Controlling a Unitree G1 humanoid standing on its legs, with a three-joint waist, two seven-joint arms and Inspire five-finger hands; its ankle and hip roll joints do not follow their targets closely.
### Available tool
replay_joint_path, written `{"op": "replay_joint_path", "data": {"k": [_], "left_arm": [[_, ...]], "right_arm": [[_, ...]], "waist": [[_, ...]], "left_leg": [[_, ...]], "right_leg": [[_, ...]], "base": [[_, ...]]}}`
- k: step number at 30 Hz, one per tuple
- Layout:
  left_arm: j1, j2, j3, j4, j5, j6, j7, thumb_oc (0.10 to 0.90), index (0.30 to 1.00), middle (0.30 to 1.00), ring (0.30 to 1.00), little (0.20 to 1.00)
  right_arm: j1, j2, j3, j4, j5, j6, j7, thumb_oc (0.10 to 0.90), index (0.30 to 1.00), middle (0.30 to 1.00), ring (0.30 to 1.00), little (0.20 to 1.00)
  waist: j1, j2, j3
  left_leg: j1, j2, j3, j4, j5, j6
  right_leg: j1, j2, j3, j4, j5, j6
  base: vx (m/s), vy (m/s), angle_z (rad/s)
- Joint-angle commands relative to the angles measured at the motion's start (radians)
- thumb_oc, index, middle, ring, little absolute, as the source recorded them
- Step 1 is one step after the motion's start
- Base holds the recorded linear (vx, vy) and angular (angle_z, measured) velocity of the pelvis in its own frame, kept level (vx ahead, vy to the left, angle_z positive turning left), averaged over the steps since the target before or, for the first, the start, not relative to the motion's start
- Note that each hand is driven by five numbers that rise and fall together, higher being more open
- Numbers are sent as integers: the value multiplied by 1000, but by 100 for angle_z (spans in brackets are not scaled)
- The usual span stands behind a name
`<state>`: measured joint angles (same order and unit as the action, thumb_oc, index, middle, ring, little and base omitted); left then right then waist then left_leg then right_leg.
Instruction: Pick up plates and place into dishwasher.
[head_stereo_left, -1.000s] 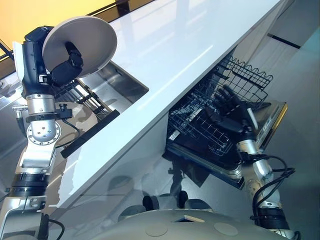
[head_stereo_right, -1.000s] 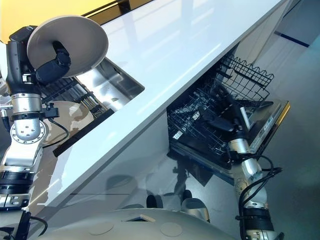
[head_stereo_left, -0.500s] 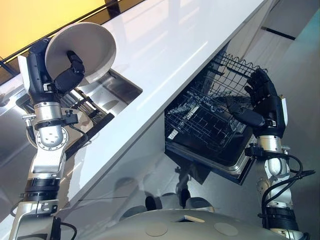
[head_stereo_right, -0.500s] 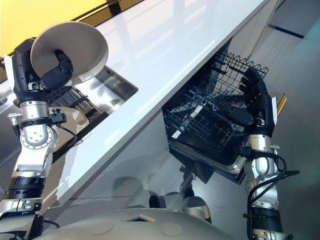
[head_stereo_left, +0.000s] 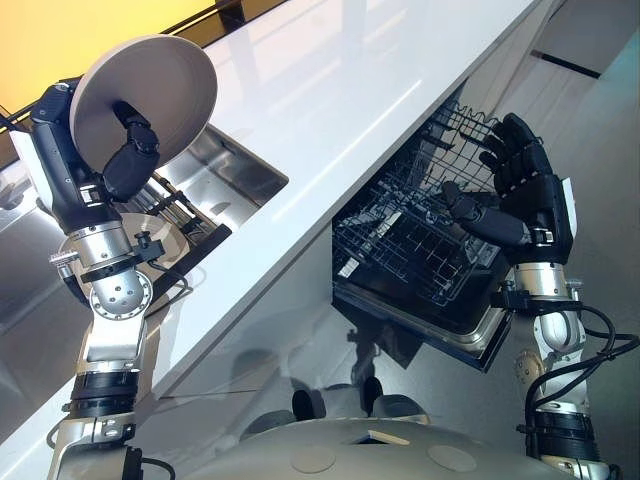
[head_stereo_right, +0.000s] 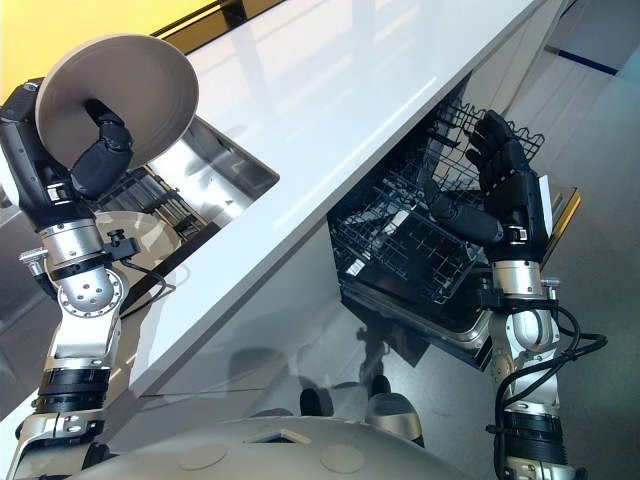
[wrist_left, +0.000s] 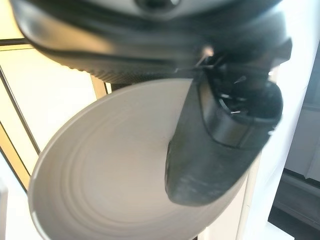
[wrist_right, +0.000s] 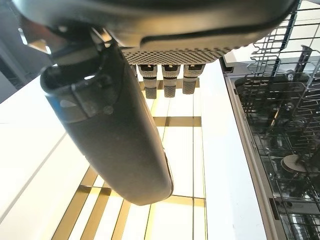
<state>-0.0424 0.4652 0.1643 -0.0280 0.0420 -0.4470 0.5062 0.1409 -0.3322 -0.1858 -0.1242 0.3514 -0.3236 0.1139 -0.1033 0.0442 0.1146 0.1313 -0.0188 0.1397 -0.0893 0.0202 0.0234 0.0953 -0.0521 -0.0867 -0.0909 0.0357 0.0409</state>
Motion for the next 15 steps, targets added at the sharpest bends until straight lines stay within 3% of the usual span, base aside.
{"op": "replay_joint_path", "data": {"k": [1, 15], "left_arm": [[-114, 95, 71, -52, 1, -115, 27, 100, 300, 300, 300, 200], [-145, 106, 36, -31, -24, -96, 30, 100, 300, 300, 300, 200]], "right_arm": [[-98, -10, -52, -121, 45, -72, 16, 800, 900, 900, 900, 900], [-135, -22, -12, -116, 47, -74, 30, 800, 900, 900, 900, 900]], "waist": [[9, 7, -101], [23, 5, -104]], "left_leg": [[10, -25, -3, 13, -101, -4], [15, -28, -22, 13, -103, -1]], "right_leg": [[-32, 58, -15, 112, -127, 28], [-26, 60, -28, 129, -144, 21]], "base": [[0, 0, 0], [0, 0, 0]]}}
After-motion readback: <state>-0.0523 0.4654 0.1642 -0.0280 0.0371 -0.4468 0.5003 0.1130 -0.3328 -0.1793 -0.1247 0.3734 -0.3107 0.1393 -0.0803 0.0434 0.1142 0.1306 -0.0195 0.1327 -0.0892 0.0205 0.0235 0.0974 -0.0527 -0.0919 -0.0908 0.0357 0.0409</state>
